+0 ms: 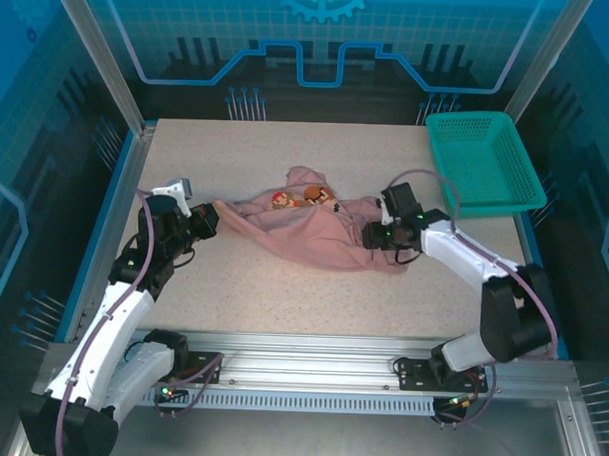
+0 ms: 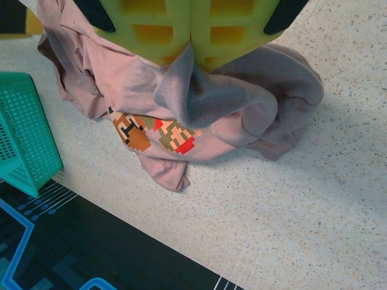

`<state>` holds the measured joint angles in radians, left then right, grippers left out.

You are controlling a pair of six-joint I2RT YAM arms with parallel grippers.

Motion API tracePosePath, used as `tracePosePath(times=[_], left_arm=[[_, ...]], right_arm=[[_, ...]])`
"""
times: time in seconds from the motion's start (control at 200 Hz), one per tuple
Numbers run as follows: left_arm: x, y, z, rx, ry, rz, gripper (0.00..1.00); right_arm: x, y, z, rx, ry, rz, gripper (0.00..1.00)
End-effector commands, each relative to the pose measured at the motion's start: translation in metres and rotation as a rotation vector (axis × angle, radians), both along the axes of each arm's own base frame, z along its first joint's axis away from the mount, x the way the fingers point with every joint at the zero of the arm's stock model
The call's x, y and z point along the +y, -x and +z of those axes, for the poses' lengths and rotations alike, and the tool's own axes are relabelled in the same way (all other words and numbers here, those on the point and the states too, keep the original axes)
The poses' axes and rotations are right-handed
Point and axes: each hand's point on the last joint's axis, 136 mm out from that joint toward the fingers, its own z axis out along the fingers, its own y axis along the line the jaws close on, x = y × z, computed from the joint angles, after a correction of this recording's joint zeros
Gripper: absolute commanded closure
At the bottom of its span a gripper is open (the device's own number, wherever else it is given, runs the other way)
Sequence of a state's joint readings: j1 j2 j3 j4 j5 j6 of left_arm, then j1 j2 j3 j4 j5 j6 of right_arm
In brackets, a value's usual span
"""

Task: Fold the inside-out t-shirt

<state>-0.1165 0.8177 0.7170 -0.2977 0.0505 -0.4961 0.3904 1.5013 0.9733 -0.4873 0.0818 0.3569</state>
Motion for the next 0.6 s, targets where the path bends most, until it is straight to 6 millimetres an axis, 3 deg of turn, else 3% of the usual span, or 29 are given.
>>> tracePosePath(times=[0.0, 0.22, 0.345, 0.485, 0.595], left_arm=[[-0.002, -0.003, 0.002, -0.012, 0.014, -0.017, 1.0], [-0.003, -0.004, 0.0, -0.009, 0.0, -0.028, 1.0], [-0.003, -0.005, -0.002, -0.008, -0.004, -0.028, 1.0], [0.001, -0.006, -0.003, -0.002, -0.01, -0.006, 1.0], [0.011, -0.007, 0.002, -0.01, -0.021, 0.055, 1.0]], right_arm=[[0.012, -0.018, -0.005, -0.015, 0.127, 0.091, 0.45], [0.013, -0.049, -0.039, 0.039, 0.238, 0.128, 0.51], [0.012, -0.067, -0.044, 0.033, 0.239, 0.12, 0.64], [0.014, -0.077, -0.028, 0.005, 0.18, 0.126, 0.84], [0.007, -0.075, 0.011, -0.045, 0.076, 0.109, 0.93]])
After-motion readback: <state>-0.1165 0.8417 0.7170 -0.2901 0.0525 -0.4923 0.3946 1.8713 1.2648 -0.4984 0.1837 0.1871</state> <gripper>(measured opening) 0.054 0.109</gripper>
